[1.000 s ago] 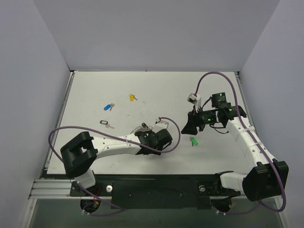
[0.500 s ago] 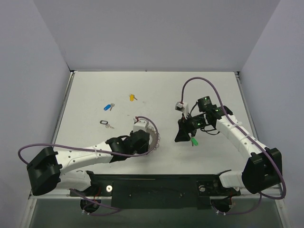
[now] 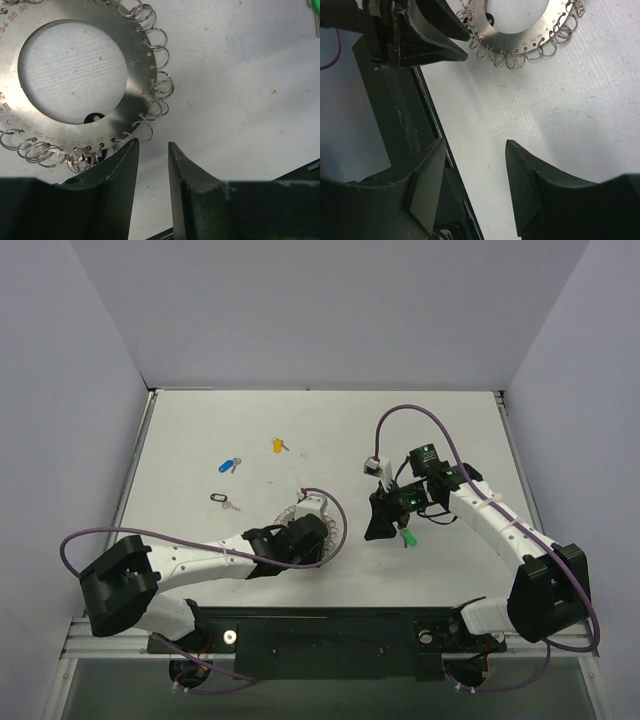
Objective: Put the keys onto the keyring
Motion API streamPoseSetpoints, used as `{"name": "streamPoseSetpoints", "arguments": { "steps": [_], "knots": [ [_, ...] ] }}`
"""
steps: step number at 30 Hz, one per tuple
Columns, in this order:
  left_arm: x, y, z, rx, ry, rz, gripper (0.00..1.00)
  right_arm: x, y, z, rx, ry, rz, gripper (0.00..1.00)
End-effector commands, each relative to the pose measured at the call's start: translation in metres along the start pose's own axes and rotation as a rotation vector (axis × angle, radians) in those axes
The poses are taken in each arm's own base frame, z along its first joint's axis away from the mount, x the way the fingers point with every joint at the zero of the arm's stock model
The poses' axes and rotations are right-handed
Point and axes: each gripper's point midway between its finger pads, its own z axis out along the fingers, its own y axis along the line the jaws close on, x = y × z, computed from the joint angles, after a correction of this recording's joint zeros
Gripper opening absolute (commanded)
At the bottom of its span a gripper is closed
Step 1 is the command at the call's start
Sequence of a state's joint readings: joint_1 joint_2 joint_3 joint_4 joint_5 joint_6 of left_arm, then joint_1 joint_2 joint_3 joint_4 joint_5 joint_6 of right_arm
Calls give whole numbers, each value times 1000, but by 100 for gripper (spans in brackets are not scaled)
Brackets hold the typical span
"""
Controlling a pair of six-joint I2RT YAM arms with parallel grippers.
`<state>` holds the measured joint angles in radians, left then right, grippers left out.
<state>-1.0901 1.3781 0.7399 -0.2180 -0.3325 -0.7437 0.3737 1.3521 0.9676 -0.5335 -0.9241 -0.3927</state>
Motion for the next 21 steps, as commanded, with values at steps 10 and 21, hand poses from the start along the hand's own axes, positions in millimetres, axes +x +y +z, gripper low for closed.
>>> {"name": "streamPoseSetpoints", "arguments": {
  "steps": [10, 21],
  "knots": [
    [-5, -22, 22, -135, 29, 105, 35, -1, -2, -1, 3, -3, 10, 47],
    [-1, -14, 22, -223, 53, 168, 33, 1, -4, 0, 4, 3, 18, 47]
  ]
}}
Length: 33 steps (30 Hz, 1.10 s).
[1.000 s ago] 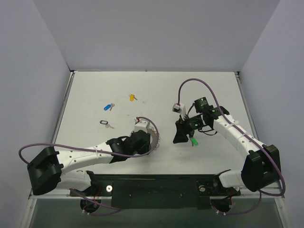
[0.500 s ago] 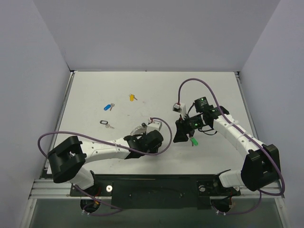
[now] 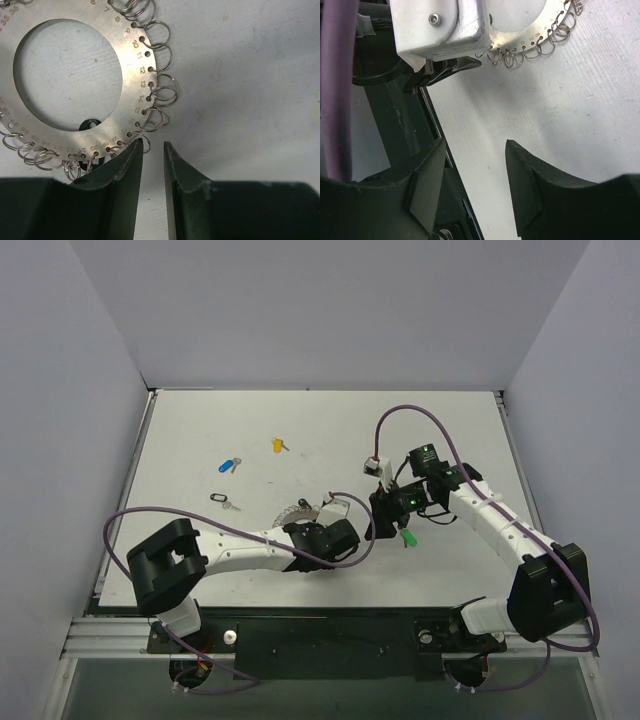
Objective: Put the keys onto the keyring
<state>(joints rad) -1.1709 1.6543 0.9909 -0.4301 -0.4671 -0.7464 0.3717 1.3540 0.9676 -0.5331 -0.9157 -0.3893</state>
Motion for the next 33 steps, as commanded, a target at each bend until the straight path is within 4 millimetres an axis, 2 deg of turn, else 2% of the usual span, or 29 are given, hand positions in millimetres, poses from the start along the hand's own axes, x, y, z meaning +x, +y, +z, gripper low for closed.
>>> {"name": "streamPoseSetpoints", "arguments": {
  "steps": [1, 33],
  "knots": [
    [-12, -2, -7, -32, -24, 15, 33, 0, -2, 0, -6, 0, 13, 47],
    [-2, 2, 3, -154, -6, 101, 31, 2, -2, 1, -11, 11, 19, 47]
  ]
}}
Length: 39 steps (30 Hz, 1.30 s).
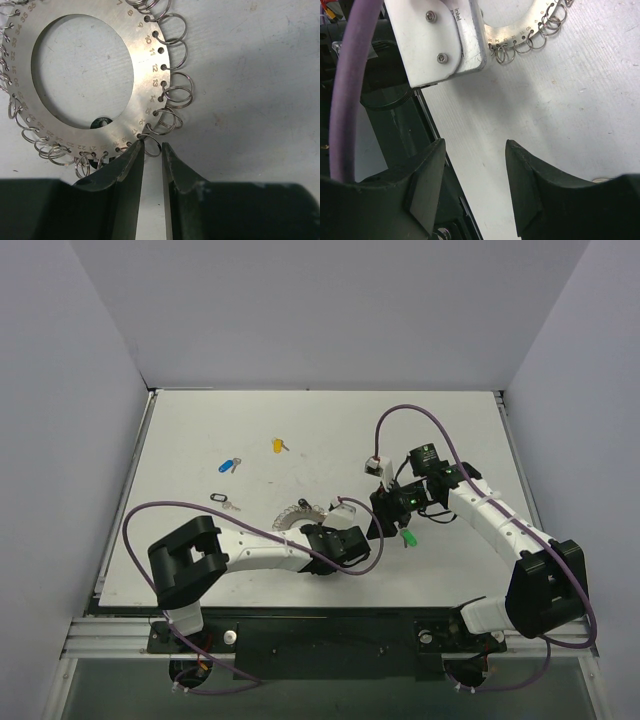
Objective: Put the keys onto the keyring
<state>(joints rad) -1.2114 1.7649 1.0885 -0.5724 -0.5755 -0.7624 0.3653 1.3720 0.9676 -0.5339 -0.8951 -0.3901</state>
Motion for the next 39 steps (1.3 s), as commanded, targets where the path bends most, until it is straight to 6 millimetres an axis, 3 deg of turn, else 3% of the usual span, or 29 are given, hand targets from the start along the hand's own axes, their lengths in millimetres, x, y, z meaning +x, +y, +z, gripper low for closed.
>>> {"name": "streamPoseSetpoints", "arguments": {
  "steps": [1, 20, 26, 39],
  "knots": [
    [-12, -6, -5, -8, -28, 4, 30, -2, 6, -1, -31, -7, 2, 47],
    [-17, -1, -13, -15, -55, 6, 18, -2, 6, -1, -35, -5, 3, 47],
    [-18, -2, -16, 0, -56, 0, 0, -2, 6, -1, -36, -6, 2, 47],
    [-42, 5, -37, 151, -114, -176, 0, -1, 7, 0, -44, -1, -2, 47]
  ]
}}
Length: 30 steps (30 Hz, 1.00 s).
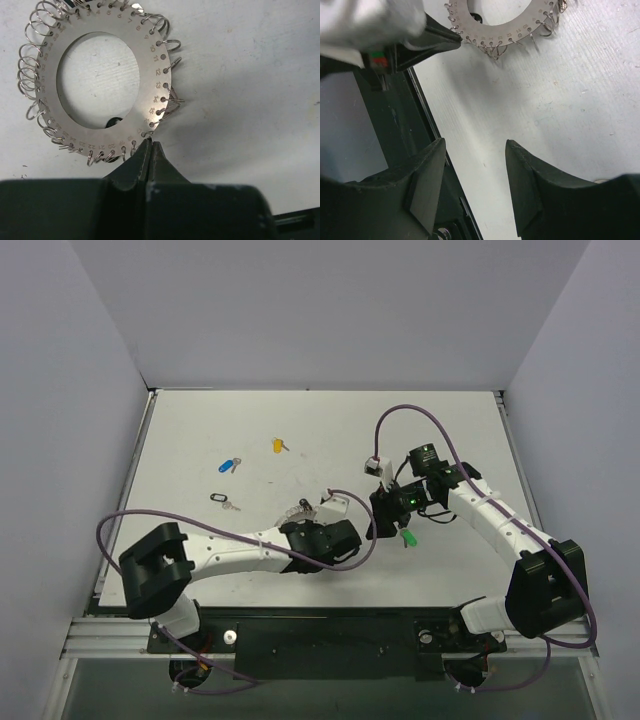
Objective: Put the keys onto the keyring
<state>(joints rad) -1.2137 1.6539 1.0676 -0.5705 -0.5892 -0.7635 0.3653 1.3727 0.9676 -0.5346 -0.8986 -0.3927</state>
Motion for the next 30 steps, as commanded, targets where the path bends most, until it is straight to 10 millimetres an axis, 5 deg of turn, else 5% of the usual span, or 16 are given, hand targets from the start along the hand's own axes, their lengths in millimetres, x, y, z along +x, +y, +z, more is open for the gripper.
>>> {"name": "streamPoseSetpoints", "arguments": {
  "steps": [1, 8, 18, 25, 30],
  "knots": [
    [-24, 0, -13, 130, -62, -162, 0, -1, 8, -1, -43, -1, -1, 47],
    [-41, 9, -17, 355, -103, -466, 0, 1, 11, 1, -64, 3, -22, 47],
    [-39, 13, -16, 437, -101, -604, 0, 4, 18, 5, -98, 14, -55, 47],
    [-27, 15, -6, 410, -68, -579, 0, 5, 19, 6, -101, 16, -58, 48],
    [1, 17, 11, 331, 35, -497, 0, 6, 18, 7, -98, 23, -53, 48]
  ]
}}
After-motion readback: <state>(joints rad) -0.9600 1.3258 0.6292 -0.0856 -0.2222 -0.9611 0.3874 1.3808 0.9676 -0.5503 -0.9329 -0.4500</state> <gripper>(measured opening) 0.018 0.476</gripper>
